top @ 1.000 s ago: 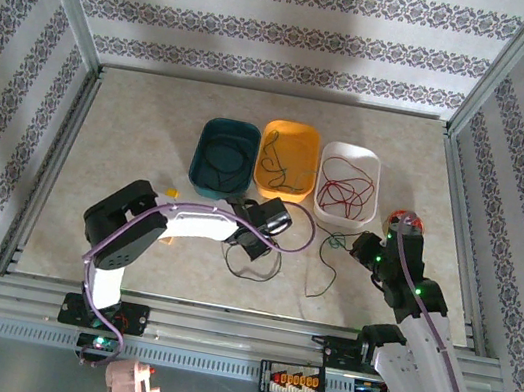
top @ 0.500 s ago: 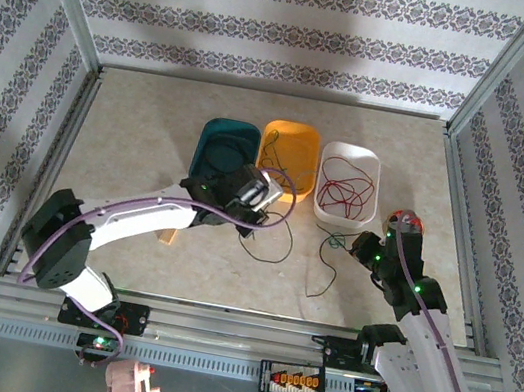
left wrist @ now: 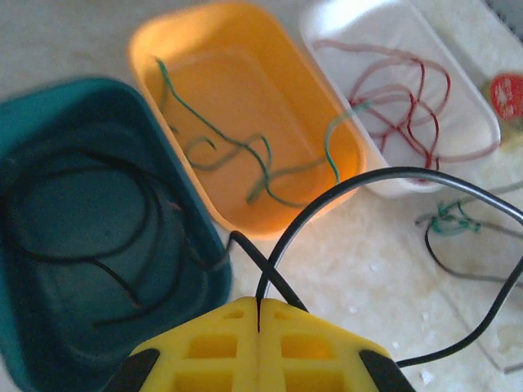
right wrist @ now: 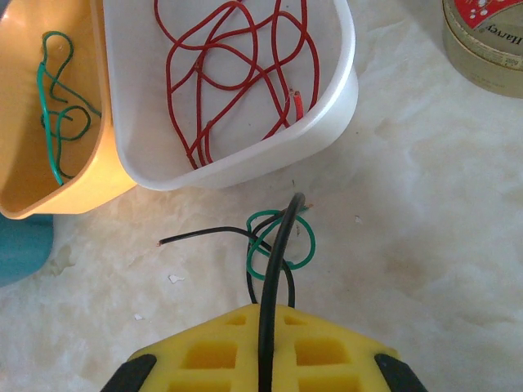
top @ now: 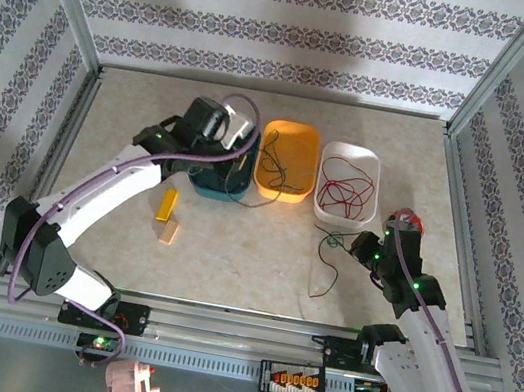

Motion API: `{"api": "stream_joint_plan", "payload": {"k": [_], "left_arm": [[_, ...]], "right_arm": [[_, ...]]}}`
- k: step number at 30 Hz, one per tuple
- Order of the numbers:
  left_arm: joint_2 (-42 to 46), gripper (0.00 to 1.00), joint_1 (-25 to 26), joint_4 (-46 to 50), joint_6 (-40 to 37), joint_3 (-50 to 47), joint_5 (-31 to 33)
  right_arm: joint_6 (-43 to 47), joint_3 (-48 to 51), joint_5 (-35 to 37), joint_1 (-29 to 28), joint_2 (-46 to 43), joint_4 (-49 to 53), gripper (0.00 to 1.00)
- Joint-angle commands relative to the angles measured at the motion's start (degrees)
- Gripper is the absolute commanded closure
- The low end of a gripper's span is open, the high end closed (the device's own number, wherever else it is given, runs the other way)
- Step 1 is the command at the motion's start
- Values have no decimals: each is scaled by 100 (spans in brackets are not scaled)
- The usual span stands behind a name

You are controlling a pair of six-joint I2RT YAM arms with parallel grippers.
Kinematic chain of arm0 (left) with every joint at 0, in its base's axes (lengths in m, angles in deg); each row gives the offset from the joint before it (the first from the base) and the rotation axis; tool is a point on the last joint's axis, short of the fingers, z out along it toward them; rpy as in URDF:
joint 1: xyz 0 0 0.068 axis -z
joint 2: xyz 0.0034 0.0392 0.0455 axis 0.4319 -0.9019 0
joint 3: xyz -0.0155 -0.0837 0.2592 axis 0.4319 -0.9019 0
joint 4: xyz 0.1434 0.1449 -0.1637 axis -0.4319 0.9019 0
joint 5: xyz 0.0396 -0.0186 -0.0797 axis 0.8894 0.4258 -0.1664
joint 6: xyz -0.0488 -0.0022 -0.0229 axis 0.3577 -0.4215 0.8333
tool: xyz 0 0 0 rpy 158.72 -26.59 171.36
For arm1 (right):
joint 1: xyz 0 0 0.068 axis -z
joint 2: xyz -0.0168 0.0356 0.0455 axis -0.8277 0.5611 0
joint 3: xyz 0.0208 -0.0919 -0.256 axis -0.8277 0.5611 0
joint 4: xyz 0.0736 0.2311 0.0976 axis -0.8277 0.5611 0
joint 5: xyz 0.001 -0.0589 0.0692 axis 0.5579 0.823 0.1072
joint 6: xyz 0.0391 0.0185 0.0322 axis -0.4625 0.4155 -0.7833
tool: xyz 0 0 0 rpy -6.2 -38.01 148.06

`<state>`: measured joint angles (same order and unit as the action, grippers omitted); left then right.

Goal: Untangle the cables

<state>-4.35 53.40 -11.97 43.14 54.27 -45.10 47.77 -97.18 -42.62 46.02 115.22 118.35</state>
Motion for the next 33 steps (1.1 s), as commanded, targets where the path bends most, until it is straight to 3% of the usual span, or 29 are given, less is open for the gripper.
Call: {"api": "stream_joint_plan", "payload": {"k": [1,11,19,23,29,30,33], "left_arm": [[-38,100,-331,360,-276,391,-210],[-1363,100,-1214,34,-490,898,-357],[-2300,100,-1405,-409,-315,1082,-479],[-2493,100,-1498,-578,-134,1006,-168],[-2906,100,-1483,-314,-137,1258,870],[-2927,98,-1472,-300,-163,1298,987],[-2810,65,-1332,-381,-314,1398,1058]], "right_arm": [[52,-122,-67,62,1,-75,93],[52,-142,-103,70,-18,-36,93],[52,-112,-37,67,-175,117,93],[79,-90,1,62,-228,185,93],[61,-108,-23,62,-129,97,93],[61,-121,-25,62,-117,88,93],[61,-130,-23,63,-110,70,93]]}}
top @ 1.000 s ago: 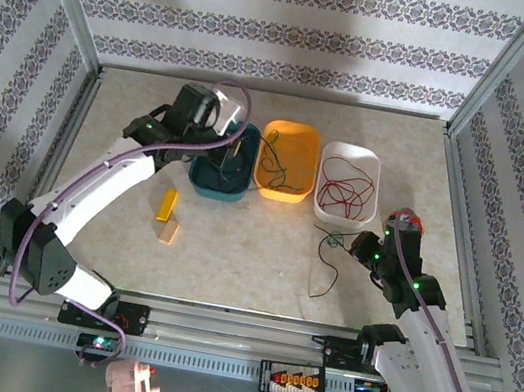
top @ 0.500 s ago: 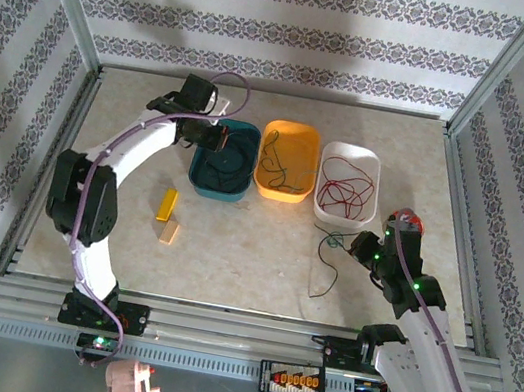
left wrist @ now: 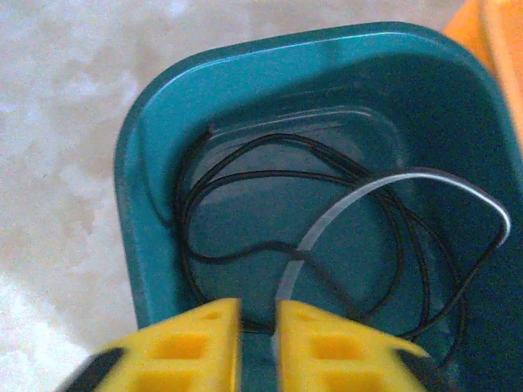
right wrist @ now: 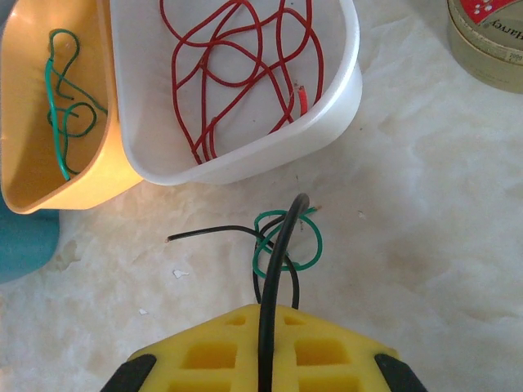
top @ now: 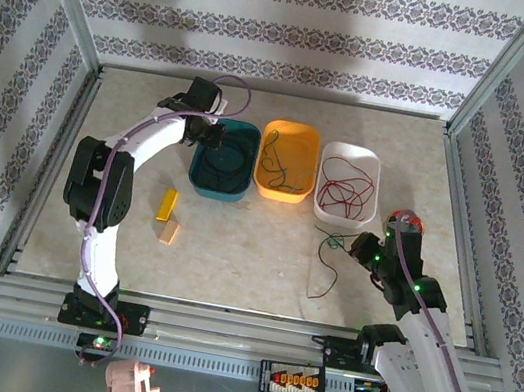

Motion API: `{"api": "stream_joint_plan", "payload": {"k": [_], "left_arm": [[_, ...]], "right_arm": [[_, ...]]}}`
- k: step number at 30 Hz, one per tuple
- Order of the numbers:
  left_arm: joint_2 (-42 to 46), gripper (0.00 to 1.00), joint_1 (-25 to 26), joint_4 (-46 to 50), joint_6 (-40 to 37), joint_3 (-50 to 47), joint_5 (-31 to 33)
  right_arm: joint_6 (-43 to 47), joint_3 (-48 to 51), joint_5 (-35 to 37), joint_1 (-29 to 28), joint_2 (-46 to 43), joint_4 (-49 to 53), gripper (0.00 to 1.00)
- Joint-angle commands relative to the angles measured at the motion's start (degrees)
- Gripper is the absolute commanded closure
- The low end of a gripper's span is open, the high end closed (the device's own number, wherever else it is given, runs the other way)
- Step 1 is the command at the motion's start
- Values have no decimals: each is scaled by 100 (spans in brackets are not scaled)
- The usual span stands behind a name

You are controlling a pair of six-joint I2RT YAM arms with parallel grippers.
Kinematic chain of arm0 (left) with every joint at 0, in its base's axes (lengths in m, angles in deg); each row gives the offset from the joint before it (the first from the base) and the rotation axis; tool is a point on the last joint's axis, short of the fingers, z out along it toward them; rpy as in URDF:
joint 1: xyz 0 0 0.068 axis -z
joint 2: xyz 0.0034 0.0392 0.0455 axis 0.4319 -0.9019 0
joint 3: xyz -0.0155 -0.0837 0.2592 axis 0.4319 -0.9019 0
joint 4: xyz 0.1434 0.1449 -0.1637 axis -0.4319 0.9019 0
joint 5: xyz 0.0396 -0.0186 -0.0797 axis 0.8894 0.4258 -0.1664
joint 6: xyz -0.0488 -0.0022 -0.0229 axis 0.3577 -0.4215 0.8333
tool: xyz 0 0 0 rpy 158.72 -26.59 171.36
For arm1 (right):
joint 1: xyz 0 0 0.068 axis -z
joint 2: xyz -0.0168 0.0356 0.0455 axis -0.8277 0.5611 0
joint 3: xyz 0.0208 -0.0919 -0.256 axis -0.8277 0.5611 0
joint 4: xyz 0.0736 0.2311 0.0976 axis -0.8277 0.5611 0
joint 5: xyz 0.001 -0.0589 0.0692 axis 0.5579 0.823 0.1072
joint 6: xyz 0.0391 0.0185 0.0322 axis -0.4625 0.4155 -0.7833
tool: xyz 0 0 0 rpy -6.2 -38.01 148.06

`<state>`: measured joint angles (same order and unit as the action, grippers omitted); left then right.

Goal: Untangle the cables

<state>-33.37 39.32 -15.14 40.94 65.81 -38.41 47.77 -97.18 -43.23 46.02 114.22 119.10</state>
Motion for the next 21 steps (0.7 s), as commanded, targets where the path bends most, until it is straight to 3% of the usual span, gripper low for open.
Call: {"api": "stream_joint_plan", "payload": {"k": [1,3,9,14,17,21], "left_arm": [[185,56,166,-136,-187,273,368],[429,45,352,-326,-340,272,328],[1255,36,1123,-588,-701,129,464],[1890,30,2441,-760,-1350,-880,-390],[1876,30,3300,-1114,-1229,-1493,-813],[1470,28,4251,-1853,-838,-1856,-824]], "right_arm": [[70,-136,23,61,6,-4,93],[96,-149,-5,68,34,-4,93],[139,-137,-165,53,52,-4,93],[173,-45,-332,53,96,-4,93],[44,-13,-227,54,96,-51,93],[-343,-31,28,66,166,-117,96]]}}
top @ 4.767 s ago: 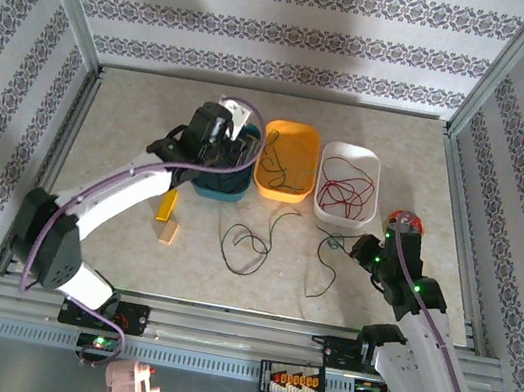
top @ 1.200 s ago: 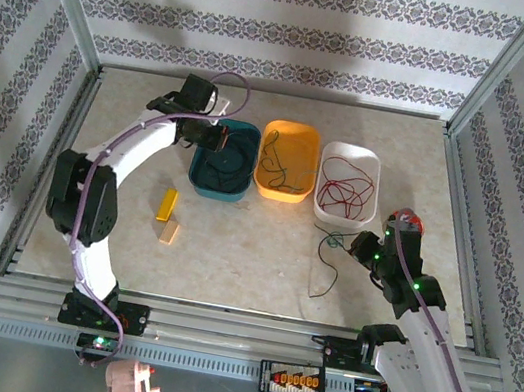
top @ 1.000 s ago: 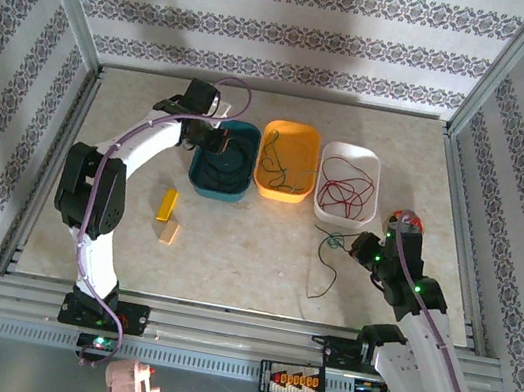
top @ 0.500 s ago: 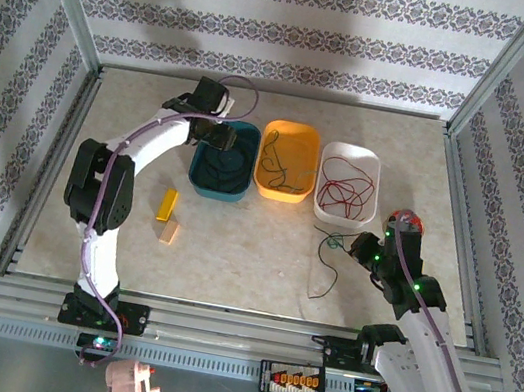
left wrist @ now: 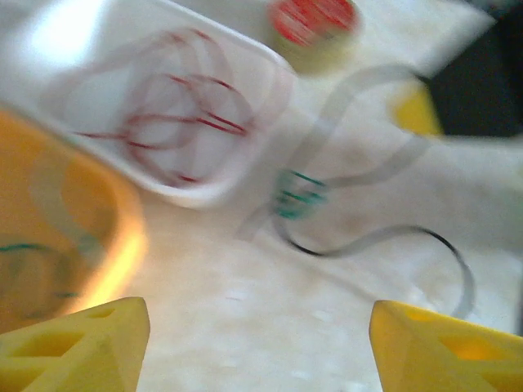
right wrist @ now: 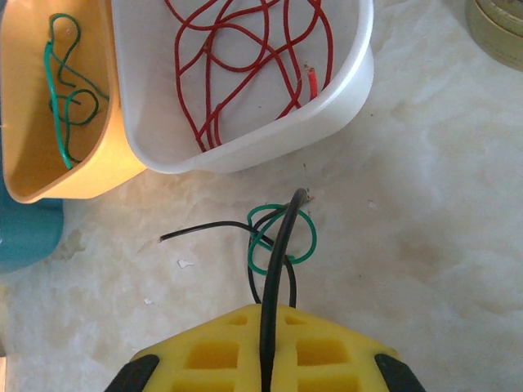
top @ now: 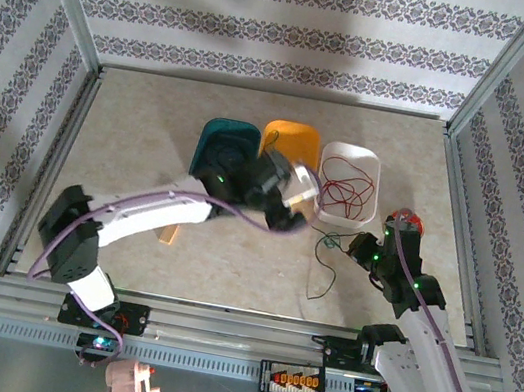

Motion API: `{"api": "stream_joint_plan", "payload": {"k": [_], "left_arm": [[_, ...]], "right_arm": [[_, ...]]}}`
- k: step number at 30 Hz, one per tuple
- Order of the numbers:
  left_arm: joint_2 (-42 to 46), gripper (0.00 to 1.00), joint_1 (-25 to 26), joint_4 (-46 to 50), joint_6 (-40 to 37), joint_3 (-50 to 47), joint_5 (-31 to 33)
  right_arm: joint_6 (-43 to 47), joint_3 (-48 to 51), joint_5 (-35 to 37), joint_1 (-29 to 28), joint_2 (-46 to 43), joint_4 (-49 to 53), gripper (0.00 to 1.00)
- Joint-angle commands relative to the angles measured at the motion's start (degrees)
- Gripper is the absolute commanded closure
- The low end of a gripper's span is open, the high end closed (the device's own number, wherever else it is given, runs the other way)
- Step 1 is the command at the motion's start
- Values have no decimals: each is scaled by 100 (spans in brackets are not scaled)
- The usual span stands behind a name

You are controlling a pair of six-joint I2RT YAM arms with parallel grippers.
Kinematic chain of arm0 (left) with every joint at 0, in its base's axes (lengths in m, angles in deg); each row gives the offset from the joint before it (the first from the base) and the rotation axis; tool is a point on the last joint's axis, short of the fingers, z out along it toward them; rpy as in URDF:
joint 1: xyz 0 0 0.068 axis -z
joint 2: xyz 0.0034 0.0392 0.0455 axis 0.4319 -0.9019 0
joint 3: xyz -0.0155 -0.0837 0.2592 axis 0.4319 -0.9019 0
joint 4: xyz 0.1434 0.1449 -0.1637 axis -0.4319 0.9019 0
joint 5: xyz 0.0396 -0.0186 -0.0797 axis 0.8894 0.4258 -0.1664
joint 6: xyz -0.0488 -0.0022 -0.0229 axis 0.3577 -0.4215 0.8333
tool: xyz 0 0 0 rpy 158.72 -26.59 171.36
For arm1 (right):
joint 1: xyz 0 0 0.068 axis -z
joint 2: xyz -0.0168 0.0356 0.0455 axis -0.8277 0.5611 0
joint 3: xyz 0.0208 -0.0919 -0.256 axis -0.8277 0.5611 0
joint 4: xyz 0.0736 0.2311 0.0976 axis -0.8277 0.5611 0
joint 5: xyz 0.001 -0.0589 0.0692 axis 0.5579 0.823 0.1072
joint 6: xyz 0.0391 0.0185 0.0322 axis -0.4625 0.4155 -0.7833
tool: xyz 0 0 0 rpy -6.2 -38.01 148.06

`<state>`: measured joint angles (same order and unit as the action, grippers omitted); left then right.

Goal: Untangle the cables

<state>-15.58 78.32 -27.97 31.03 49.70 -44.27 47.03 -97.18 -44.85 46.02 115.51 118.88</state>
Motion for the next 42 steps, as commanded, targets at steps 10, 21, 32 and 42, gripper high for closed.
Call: {"api": "stream_joint_plan", "payload": {"k": [10,21,32,42], "left_arm": [[-1363,18,1177,-1706,162,-217,313],[-76,15,404,-3187,1488,-1713,902],[876,17,-648,-2981,1720,-2362,-560],[565,25,-668,-3227,1954,-2542,-1221]], "right_arm": [[-1746,64,273,53,134,-427,100],[-156,-430,-1447,53,353,-122,100],[452,-1282,-3754,50,682,-640,100],[159,-1612,-4034,45,908,-1099,100]]}}
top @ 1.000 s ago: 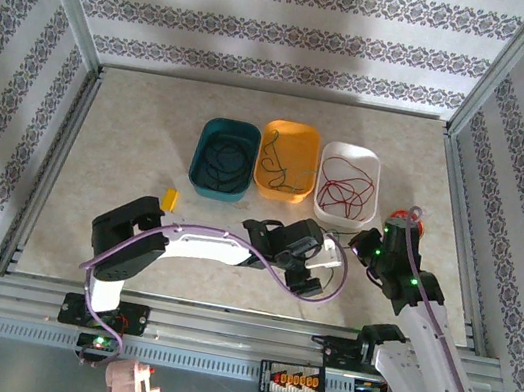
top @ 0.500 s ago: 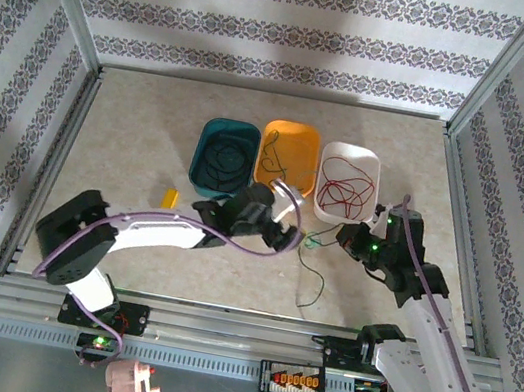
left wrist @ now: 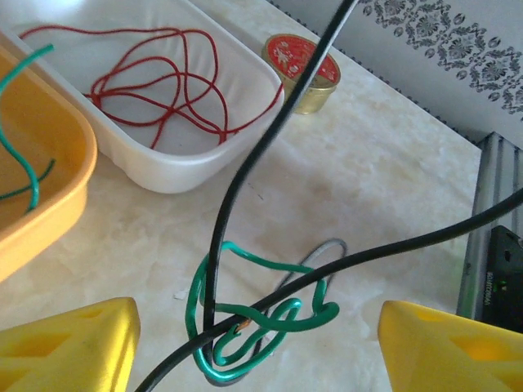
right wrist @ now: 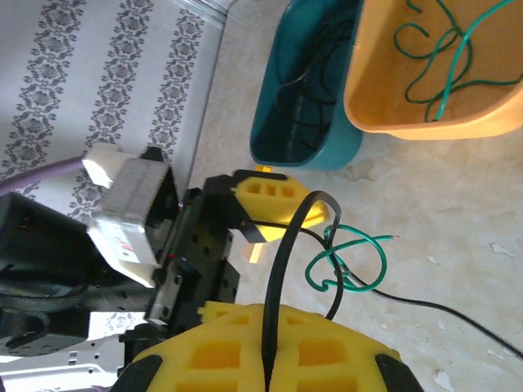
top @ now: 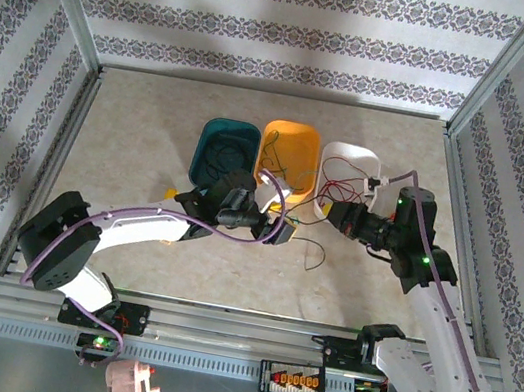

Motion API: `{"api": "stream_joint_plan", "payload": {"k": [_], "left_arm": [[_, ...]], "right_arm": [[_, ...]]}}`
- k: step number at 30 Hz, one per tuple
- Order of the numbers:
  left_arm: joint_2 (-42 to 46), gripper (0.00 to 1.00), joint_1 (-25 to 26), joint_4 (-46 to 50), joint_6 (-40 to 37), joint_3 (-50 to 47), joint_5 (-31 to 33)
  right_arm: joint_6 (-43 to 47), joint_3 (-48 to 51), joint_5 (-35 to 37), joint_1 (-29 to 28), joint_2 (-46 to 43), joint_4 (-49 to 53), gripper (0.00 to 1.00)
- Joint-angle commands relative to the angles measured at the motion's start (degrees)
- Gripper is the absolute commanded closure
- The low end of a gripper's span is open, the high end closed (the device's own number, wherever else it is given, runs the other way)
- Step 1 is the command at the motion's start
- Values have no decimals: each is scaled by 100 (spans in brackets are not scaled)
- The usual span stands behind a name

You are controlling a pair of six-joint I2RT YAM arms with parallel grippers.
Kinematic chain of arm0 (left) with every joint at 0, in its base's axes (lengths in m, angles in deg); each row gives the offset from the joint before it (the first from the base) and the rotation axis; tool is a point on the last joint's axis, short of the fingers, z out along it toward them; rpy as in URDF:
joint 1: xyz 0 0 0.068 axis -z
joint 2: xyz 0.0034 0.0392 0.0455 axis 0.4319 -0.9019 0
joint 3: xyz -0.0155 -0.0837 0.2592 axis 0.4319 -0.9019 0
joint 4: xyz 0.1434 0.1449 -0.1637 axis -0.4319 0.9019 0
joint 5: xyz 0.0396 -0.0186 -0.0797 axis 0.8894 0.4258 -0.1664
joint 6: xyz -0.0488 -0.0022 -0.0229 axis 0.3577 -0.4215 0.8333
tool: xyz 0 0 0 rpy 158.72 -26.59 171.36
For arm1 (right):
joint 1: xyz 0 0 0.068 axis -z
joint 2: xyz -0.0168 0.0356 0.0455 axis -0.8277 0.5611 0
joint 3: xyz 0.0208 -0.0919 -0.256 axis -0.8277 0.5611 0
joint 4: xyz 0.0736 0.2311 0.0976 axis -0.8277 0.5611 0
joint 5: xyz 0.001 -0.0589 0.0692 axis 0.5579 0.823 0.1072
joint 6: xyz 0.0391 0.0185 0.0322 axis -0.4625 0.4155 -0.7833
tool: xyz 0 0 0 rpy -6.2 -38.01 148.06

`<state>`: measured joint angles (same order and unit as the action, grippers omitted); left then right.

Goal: Untangle the cables

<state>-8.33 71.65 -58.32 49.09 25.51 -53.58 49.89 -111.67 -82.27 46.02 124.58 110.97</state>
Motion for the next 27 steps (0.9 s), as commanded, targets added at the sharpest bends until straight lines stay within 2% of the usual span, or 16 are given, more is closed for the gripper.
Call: {"api": "stream_joint_plan", "payload": {"k": [1,3,4,10,13,18,23,24,25,27], "left_arm": [[-223,26,-10,-274,183,-144,-294],[-350,28,-34,-458,256,-162,-268],[-414,32,-57,-606,326,-189,-254],[-791,74,-395,-1630,1030,-403,-385],[-843,82,-475,-1706,1107,-490,-450],[-748,100,-510,-1454,1020,-795,-130],[-448,100,-528,-1448,1110,-1170,-116],[-318,96,-524,-1470,1133,-1248,-110],[-169,87,-535,-1508,1156,-1320,-107],[193,60,-561,-1619,1223,-1474,-199]], "right_arm": [[-173,-171,-319,46,-13,-354,100],[-257,-181,-396,44,-33,-435,100],[-297,-181,-444,45,-48,-475,100],[-406,-253,-450,49,-211,-490,100],[-410,-346,-186,59,-370,-474,100],[-177,-696,33,59,-633,-515,100],[538,-1332,247,57,-511,253,100],[655,-1441,275,53,-454,404,100],[737,-1493,276,55,-427,476,100],[832,-1550,292,56,-397,536,100]]}}
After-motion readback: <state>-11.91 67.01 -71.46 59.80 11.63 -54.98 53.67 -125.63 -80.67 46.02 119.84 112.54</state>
